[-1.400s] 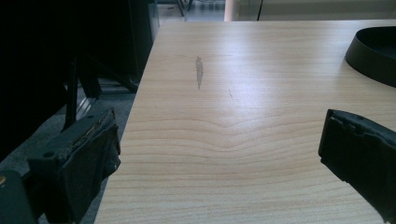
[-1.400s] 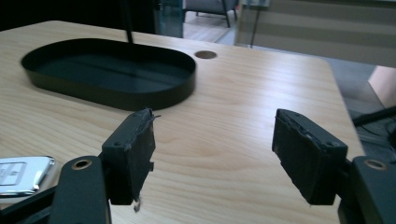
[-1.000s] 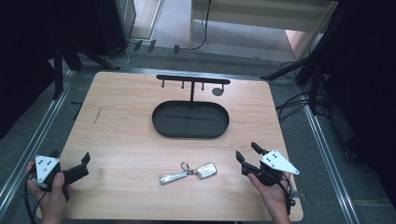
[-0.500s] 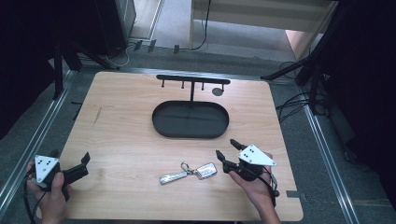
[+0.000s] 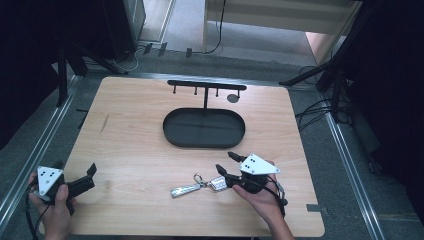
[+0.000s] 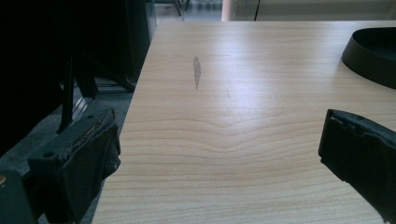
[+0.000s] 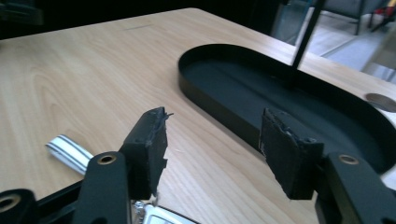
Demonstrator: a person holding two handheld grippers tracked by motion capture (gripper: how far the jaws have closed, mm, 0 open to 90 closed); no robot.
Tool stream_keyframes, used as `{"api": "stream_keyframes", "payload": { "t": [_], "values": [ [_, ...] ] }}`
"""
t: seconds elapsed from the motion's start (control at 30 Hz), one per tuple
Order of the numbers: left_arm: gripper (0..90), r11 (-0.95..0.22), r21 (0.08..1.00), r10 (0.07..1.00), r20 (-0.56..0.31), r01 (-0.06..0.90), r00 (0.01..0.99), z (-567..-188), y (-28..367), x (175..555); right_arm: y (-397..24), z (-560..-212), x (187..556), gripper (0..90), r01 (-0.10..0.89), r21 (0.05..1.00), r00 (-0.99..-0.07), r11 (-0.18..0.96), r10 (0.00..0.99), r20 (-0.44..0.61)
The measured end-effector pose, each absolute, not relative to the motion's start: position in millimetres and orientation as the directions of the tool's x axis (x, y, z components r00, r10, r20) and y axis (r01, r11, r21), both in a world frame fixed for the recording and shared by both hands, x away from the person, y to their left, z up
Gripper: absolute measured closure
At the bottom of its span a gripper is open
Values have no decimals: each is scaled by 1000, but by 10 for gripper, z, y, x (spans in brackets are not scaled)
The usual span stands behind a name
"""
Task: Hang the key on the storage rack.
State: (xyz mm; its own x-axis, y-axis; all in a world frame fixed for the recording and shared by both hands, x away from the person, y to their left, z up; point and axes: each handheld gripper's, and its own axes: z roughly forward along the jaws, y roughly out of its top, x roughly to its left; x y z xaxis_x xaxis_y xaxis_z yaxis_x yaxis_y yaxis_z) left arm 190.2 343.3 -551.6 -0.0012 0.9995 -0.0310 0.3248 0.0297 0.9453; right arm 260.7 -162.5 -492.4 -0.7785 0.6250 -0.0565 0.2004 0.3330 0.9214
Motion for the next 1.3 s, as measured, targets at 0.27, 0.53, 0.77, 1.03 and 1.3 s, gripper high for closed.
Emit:
{"api": "stream_keyframes", "payload": {
  "t": [0.27,0.53,0.77,1.03,1.3],
  "values": [
    [0,28,944,1000,-30,328,1,-5514,3438,1902,-1475,-4959,2643,533,194,908,-853,371,522,-31],
    [0,28,944,1000,-30,327,2,-5515,3436,1903,-1296,-4970,2654,591,146,853,-918,500,389,-71],
    [0,28,944,1000,-30,329,3,-5514,3438,1903,-1134,-5037,2679,598,126,796,-955,593,291,-66],
    [0,29,944,999,-33,328,5,-5514,3441,1904,-1034,-5112,2714,641,133,761,-975,635,221,-15],
    [0,28,944,999,-31,329,5,-5514,3441,1905,-902,-5239,2749,689,123,695,-985,708,175,-4]
  ]
}}
